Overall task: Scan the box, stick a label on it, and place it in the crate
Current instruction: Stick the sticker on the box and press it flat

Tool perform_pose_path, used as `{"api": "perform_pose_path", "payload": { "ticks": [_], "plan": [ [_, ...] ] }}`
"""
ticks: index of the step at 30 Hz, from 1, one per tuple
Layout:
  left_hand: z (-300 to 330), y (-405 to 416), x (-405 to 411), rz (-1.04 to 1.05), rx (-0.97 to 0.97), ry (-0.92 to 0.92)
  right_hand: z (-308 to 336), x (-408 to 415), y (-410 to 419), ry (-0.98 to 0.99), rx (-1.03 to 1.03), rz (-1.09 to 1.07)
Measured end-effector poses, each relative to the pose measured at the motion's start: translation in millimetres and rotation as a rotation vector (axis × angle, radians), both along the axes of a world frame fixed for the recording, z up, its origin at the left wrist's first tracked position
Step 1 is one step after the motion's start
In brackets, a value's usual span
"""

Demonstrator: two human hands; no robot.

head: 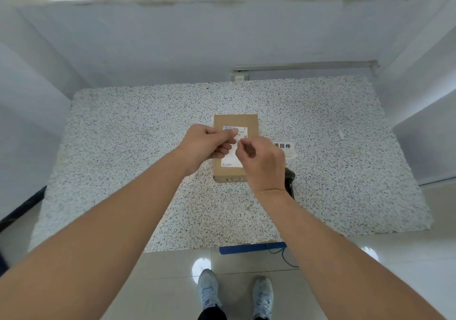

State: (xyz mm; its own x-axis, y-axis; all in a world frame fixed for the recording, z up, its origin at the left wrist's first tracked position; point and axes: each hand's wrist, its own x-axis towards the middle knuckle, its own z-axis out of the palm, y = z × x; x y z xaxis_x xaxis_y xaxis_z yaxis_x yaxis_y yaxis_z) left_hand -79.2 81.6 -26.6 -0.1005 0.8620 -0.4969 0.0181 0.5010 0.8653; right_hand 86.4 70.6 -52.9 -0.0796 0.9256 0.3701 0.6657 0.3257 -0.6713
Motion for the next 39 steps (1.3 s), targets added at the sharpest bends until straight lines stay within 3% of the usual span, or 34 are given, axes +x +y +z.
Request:
{"api": "perform_pose_path", "payload": {
  "ticks": [3,9,15,19,26,39],
  "plan": [
    [6.2,5.2,2.1,-0.033,-0.045,0.015,-0.2,0.4,-2.1,-0.103,0.041,0.047],
    [8.9,10.9,3.2,-0.041,-0.075,0.095,3.2,1.0,-0.2,-0.129,0.099,0.069],
    [7.0,18.9,-0.8,-0.082,-0.044,0.197,-1.5,6.4,5.3,0.016,-0.011,0.114],
    [1.1,21.8,-7.0,-0.106,-0.005,0.262,-4.3,11.6,9.2,0.164,-0.138,-0.023],
    [-5.4,21.6,-17.9,-0.156,0.069,0.336,-8.2,5.4,24.7,0.255,-0.443,-0.270],
    [-10.0,30.0,-39.1,-0.186,0.100,0.358,-10.6,-19.6,35.7,0.244,-0.503,-0.355]
  ]
}}
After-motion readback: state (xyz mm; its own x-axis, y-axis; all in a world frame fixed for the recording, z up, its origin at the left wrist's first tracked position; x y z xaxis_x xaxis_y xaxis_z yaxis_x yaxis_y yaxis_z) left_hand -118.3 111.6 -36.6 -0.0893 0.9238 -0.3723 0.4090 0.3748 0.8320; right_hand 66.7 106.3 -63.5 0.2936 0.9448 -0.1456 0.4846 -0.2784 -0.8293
